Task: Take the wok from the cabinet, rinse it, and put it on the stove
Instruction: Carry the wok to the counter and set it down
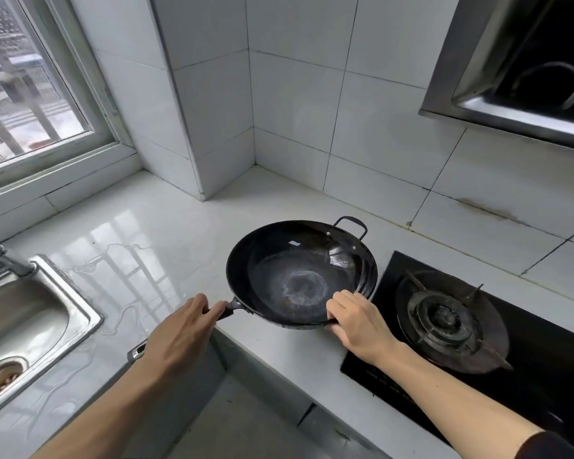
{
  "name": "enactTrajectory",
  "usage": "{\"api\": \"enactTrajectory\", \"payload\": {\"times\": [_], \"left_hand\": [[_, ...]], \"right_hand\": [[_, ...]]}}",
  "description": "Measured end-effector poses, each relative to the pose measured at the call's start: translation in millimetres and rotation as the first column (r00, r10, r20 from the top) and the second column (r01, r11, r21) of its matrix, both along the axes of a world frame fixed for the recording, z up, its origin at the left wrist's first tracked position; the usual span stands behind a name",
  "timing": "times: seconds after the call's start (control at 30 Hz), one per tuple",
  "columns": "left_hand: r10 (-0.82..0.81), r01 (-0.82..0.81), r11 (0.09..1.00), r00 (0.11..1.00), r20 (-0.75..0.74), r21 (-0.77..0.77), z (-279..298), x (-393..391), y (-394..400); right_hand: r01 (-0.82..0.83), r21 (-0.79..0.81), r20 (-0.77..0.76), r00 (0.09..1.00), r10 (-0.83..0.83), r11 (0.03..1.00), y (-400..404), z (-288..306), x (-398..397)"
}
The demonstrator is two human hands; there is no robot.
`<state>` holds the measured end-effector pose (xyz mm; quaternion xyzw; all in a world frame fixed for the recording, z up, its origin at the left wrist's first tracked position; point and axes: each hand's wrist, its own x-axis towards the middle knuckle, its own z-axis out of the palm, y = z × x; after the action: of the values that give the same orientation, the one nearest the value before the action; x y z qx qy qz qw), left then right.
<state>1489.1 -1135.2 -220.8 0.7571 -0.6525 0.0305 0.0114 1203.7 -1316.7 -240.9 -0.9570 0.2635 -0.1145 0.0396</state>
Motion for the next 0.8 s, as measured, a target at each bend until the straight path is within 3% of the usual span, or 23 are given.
{"api": "enactTrajectory", "payload": {"times": [0.63,0.8], "left_hand": [[-0.026,0.025,0.999,0.999,-0.031,-0.037,-32,20,-16],[-0.039,0.035,0.997,0.998,-0.057,-0.070,-44,16,-15]], "right_hand": [[0.035,0.000,0.014,0.999,-0.035,0.999,-3,-18,11],[0.083,0.032,-0.043,0.996,-0.082,0.996,-1,-33,8]]}}
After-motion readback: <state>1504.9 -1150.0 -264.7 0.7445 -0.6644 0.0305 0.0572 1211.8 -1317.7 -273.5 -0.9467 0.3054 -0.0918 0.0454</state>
